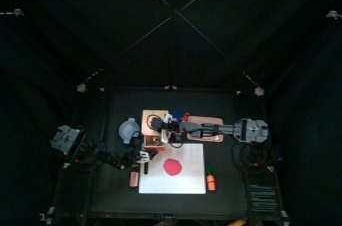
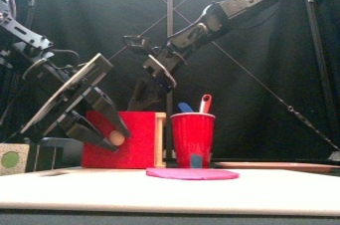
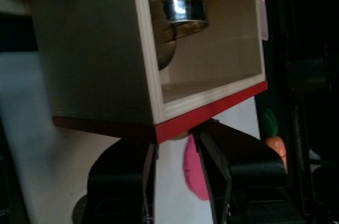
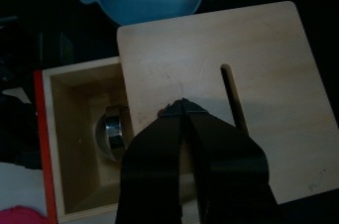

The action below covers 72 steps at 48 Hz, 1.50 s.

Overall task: Get the cutter from the drawer then cut the dough then place the extra dough in the bowl
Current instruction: Place the cutter on the board

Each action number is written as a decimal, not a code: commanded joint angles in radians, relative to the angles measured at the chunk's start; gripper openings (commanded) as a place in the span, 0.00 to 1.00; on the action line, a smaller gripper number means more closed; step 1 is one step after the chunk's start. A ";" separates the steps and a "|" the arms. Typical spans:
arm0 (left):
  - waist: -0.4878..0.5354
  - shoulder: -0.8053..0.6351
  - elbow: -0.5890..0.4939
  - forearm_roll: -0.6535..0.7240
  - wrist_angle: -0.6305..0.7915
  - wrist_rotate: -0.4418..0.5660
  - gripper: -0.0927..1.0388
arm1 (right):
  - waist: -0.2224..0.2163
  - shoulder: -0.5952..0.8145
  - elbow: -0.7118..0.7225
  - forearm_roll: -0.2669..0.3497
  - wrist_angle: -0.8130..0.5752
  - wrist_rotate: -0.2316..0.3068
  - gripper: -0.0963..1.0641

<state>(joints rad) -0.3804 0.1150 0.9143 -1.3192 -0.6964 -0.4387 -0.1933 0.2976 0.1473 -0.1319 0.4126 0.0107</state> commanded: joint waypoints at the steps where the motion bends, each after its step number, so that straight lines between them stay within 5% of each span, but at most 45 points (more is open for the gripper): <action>1: -0.025 -0.006 -0.015 0.003 0.011 0.002 0.53 | 0.008 0.025 0.008 0.003 0.031 0.003 0.13; 29: -0.028 -0.006 0.005 0.006 0.011 0.003 0.54 | 0.008 0.025 0.008 0.003 0.031 0.003 0.13; 51: -0.021 -0.005 0.009 0.041 0.008 0.006 0.74 | 0.008 0.028 0.003 0.003 0.031 0.002 0.13; 72: -0.052 -0.060 0.049 0.078 0.020 0.003 0.83 | 0.008 0.029 -0.003 0.003 0.031 0.002 0.13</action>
<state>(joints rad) -0.4142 0.0936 0.9572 -1.2471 -0.6811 -0.4387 -0.1933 0.3022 0.1381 -0.1304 0.4203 0.0107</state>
